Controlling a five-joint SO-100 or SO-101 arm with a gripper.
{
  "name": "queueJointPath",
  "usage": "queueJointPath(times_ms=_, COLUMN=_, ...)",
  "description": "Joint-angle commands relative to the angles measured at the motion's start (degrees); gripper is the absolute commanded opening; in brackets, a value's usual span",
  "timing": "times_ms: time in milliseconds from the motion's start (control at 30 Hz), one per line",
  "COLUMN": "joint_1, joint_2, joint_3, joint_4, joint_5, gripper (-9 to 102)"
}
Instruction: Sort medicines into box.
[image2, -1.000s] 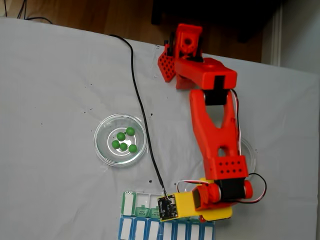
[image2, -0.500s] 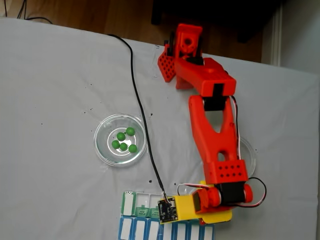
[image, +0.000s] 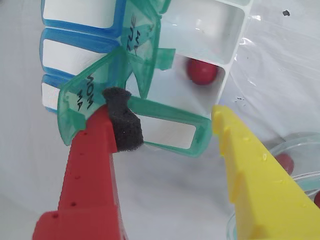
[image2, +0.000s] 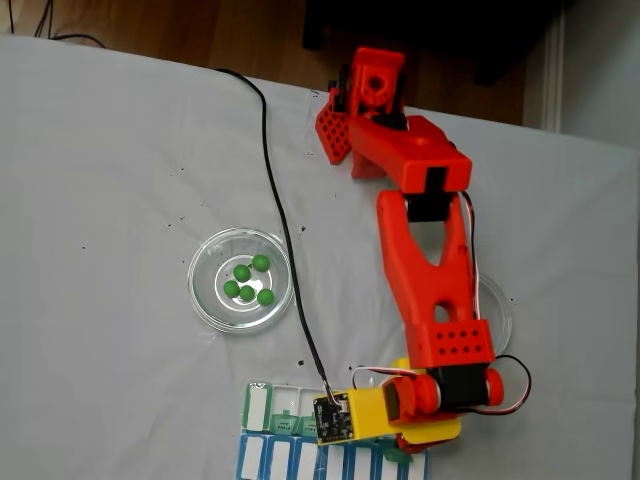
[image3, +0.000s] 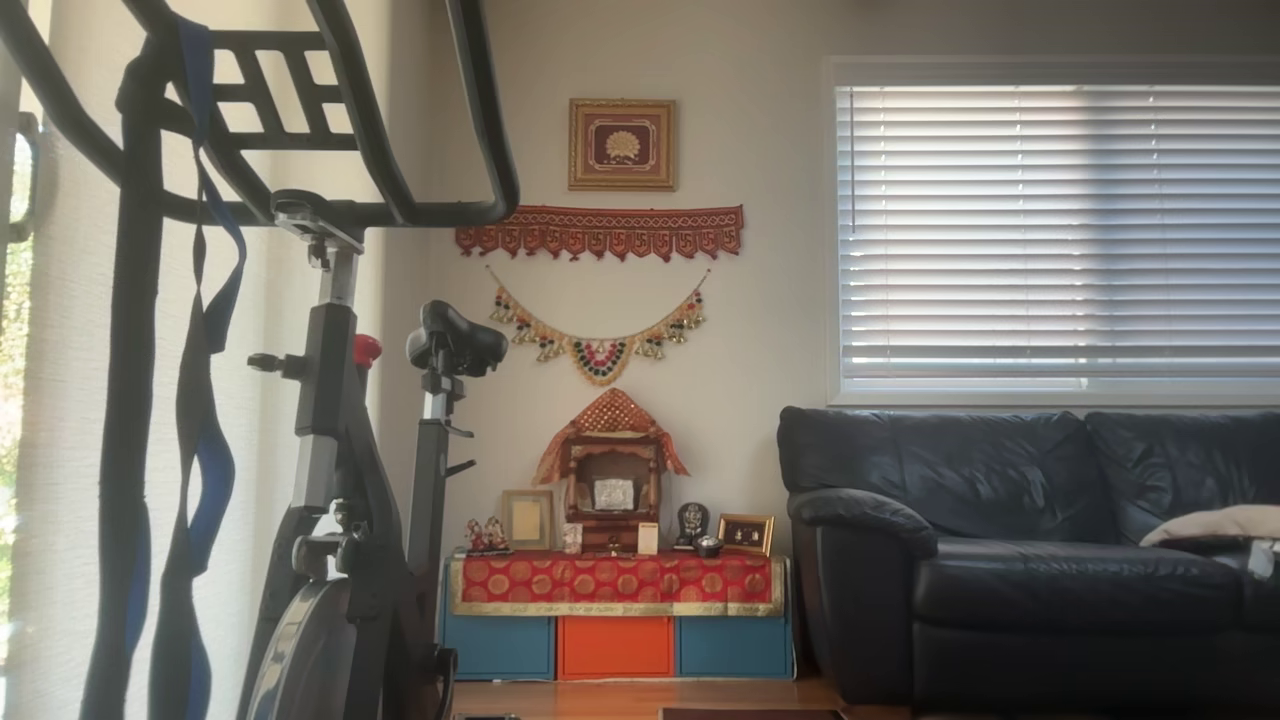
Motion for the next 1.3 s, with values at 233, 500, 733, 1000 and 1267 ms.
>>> queueJointPath(times_ms=233, joint_1=-1.05, joint_2=13.45, joint_3=6.06, joint_4=-1.23, joint_5=-0.18, gripper=2)
queueJointPath(times_ms=500, joint_1=-4.31, joint_2=21.18, joint_3=10.99, joint_4=3.08, joint_5=-2.11, gripper=2)
queueJointPath(times_ms=733, joint_1=-7.38, joint_2=32.34, joint_3=22.76, joint_4=1.14, joint_5=-3.08, gripper=2)
queueJointPath(times_ms=1000, joint_1=-12.04, joint_2=34.28, joint_3=25.22, joint_4=6.50, joint_5=-4.48, gripper=2)
queueJointPath(times_ms=1267, joint_1=-14.85, joint_2=31.73, joint_3=26.46, joint_4=9.05, joint_5=-5.10, gripper=2)
